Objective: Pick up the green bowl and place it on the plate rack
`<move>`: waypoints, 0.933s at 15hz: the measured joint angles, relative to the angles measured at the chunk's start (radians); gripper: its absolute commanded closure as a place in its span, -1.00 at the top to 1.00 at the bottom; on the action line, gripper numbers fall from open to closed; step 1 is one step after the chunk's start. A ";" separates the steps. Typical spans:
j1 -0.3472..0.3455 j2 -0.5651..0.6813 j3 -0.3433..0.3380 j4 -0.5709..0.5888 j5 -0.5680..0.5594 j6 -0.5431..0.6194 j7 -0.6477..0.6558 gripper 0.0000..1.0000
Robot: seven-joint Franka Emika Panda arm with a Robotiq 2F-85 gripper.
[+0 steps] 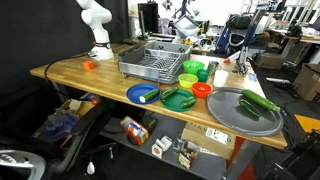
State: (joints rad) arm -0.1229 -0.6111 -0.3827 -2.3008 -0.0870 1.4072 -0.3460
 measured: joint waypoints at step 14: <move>0.006 0.007 0.032 -0.002 0.022 0.040 0.003 1.00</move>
State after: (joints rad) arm -0.1173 -0.6040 -0.3502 -2.3032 -0.0651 1.4475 -0.3433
